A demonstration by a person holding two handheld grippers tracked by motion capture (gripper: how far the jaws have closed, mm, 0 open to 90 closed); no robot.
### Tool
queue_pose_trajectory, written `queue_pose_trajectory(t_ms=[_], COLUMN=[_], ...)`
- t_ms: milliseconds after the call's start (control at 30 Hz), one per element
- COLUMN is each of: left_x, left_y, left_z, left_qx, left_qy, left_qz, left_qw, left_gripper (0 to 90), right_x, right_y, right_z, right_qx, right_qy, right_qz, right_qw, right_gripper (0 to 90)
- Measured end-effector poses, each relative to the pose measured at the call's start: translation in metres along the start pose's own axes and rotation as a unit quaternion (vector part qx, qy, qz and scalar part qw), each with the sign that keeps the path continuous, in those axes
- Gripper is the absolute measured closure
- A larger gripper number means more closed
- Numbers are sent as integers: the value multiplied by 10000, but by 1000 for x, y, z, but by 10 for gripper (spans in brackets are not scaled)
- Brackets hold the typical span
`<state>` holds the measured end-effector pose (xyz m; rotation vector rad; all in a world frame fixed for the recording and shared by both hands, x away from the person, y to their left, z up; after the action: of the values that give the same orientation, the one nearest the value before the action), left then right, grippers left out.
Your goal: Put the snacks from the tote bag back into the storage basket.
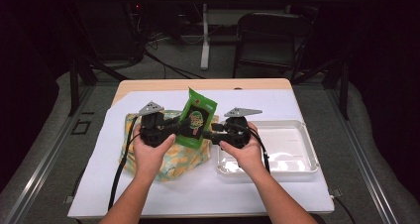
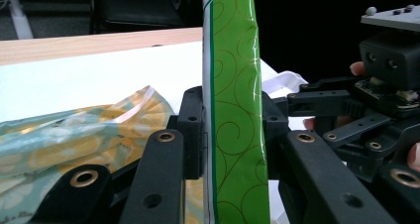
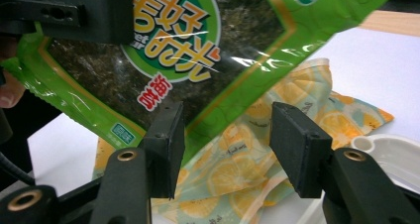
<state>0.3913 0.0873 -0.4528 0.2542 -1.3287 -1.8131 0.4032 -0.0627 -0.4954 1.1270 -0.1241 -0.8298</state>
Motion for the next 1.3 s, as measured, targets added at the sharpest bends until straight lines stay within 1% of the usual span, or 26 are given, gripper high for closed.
queue_pose_trajectory(t_ms=[200,267,400,433,500,767,833,967,1000,1133,1300], left_x=[4,5,6,6,6,5,4,5,5,5,7], left_y=[-2,-3,-3,-4,-4,-8,-8,-10,-11,-12,-13], left_z=[-5,-6,-8,-8,-8,-11,-12,-15,-15,-17,-19], left_qx=[-29,-39,-46,-46,-51,-71,-80,-164,-185,-214,-257], left_qy=[-84,-78,-81,-85,-87,-132,-139,-159,-165,-191,-223], left_qz=[-17,-36,-35,-39,-60,28,22,6,-4,2,7], left_qw=[10000,10000,10000,9999,9999,9999,9999,9997,9997,9996,9994], left_gripper=[716,715,715,715,715,714,714,711,710,709,708], right_x=[-1,-1,2,2,3,7,8,11,12,14,17], right_y=[-1,-1,-2,-2,-1,-1,-1,0,0,1,2], right_z=[-1,-2,-2,-2,-1,1,1,3,3,6,9], right_qx=[-22,-9,-36,-2,20,72,103,113,141,205,312], right_qy=[130,199,237,246,233,161,152,75,50,67,10], right_qz=[-102,-173,-231,-293,-323,-438,-495,-503,-533,-778,-891], right_qw=[9999,9997,9994,9993,9992,9989,9986,9986,9985,9967,9955], right_gripper=[474,472,477,482,493,529,536,564,581,628,677])
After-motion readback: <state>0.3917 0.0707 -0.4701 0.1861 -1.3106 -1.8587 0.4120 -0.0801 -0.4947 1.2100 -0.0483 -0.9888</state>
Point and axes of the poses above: each handheld gripper's, and its own axes: z roughly backward along the jaws, y roughly out of its top, x roughly to its right, the point moved 7 cm from there along -z, roughly forward along the jaws, and after that the axes turned 1 degree about y, right-handed, at the moved point
